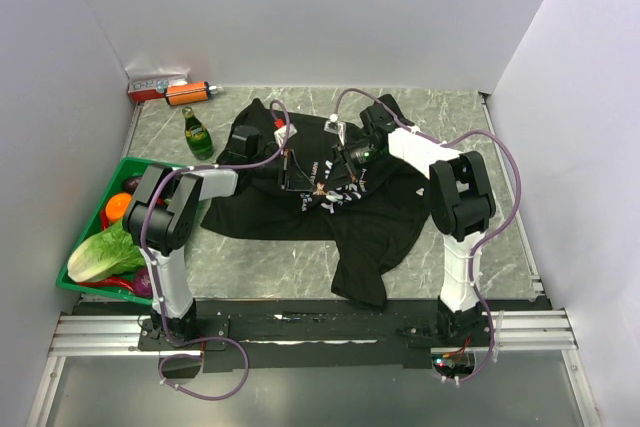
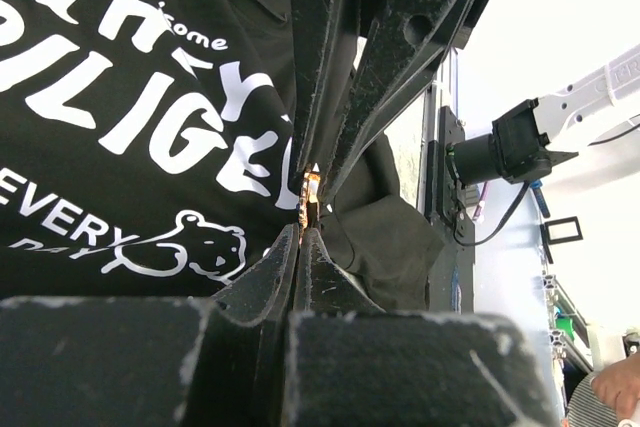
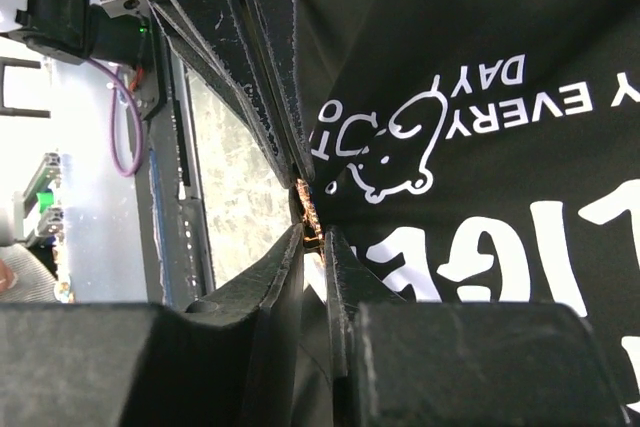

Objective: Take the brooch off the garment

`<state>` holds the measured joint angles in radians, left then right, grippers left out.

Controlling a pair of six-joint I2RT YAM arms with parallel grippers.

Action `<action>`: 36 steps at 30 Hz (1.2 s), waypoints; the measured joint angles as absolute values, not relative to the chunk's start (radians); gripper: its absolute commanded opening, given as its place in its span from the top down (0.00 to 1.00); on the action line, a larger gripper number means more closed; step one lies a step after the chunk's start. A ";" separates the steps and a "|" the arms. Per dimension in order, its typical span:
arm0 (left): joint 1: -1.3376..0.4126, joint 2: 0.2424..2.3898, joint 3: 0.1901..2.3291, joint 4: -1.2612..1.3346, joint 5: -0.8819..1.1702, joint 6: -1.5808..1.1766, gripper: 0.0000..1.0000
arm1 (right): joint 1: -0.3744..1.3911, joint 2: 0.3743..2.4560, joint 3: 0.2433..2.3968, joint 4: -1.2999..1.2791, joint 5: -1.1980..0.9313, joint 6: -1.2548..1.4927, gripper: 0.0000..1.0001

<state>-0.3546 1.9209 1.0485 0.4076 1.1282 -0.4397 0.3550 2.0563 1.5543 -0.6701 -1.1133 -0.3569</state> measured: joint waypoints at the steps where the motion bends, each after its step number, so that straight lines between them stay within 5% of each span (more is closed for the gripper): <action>1: -0.353 1.921 1.048 0.408 1.129 -0.442 0.99 | 0.356 2.057 1.556 -0.672 -1.111 -0.360 0.82; 8: -0.345 1.923 1.048 0.408 1.131 -0.479 0.99 | 0.379 2.056 1.568 -0.670 -1.048 -0.383 0.96; 17: -0.335 1.944 1.048 0.477 1.129 -0.570 0.99 | 0.475 1.879 1.377 -0.431 -0.671 -0.214 0.99; 19: -0.330 1.944 1.048 0.495 1.123 -0.573 0.99 | 0.484 1.871 1.380 -0.402 -0.615 -0.155 0.90; 21: -0.326 1.944 1.049 0.499 1.116 -0.570 0.99 | 0.487 1.872 1.386 -0.390 -0.590 -0.090 0.71; 25: -0.324 1.944 1.065 0.438 1.117 -0.527 0.99 | 0.484 1.869 1.385 -0.350 -0.625 -0.037 0.60; 36: -0.334 1.943 1.079 0.366 1.155 -0.441 0.99 | 0.338 1.810 1.387 -0.364 -0.841 -0.178 0.58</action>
